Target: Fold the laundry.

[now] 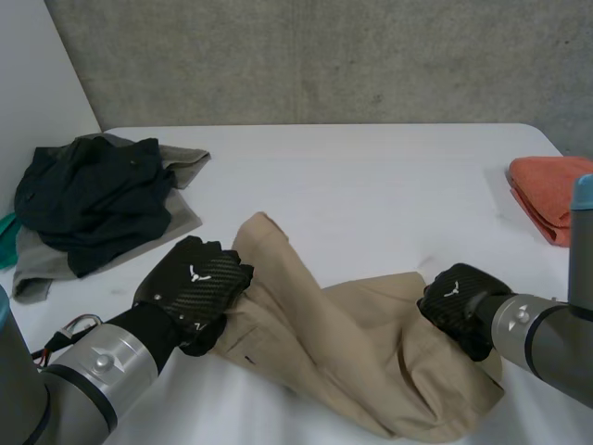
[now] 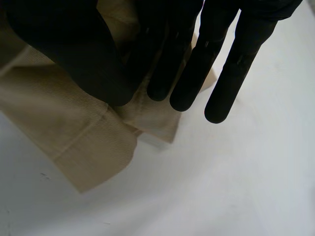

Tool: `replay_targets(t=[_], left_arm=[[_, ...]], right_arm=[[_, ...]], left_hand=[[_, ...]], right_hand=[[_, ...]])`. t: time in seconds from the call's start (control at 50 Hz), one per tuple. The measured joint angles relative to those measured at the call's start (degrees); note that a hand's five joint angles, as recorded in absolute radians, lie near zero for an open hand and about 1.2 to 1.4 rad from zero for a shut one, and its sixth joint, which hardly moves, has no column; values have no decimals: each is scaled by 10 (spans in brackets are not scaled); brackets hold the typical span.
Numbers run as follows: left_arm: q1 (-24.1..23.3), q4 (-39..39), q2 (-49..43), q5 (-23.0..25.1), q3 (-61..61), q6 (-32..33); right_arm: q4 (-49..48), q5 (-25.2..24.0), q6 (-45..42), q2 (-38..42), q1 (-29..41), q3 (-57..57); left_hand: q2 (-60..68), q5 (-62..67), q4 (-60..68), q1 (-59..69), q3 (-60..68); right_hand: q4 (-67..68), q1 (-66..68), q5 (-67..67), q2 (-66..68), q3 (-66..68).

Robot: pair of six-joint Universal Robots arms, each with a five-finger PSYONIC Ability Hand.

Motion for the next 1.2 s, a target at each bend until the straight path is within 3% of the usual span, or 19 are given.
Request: replay_targets(t=[0.08, 0.2, 0.24, 0.4, 0.52, 0.7, 0.74, 0.8, 0.86, 1.06, 1.2], left_arm=[[10, -8, 0, 0, 8, 24], [58, 38, -16, -1, 67, 70], [75, 69, -28, -4, 103, 83], [83, 169, -77, -37, 291, 92], [5, 190, -125, -6, 408, 24], [-110, 236, -221, 72, 407, -106], [-128, 242, -244, 75, 401, -129], [-156, 238, -287, 74, 388, -169], [-172, 220, -307, 77, 370, -191], [-169, 196, -233, 98, 275, -199], [-104, 193, -109, 61, 195, -189]], right_arm=[[-10, -5, 23, 6, -3, -17], [-63, -7, 85, -23, -16, -41], [-86, -6, 105, -37, -22, -45], [-154, -7, 158, -87, -58, -47], [-165, -16, 178, -102, -95, -36], [-178, -38, 184, -100, -145, -4], [-182, -43, 184, -99, -154, 3], [-190, -53, 182, -96, -170, 14], [-195, -60, 180, -91, -181, 18], [-201, -74, 167, -67, -192, -2], [-163, -75, 172, -60, -144, -55]], left_hand=[[0, 0, 0, 0, 0], [0, 0, 0, 0, 0], [0, 0, 0, 0, 0], [0, 0, 0, 0, 0], [2, 0, 1, 0, 6], [-11, 0, -14, -3, -4], [-109, -86, -112, -105, -100], [-452, -409, -444, -484, -439], [-557, -522, -563, -560, -549], [-565, -524, -570, -560, -556], [-567, -524, -570, -560, -556]], right_hand=[[-17, -21, -16, -24, -25], [-506, -490, -506, -514, -503], [-555, -525, -546, -555, -553], [-565, -526, -547, -558, -560], [-565, -526, -547, -558, -560], [-565, -526, -547, -558, -560], [-565, -526, -547, -558, -560], [-565, -526, -547, -558, -560], [-565, -526, -547, -558, -560], [-565, -526, -547, -558, -560], [-565, -526, -547, -558, -560]])
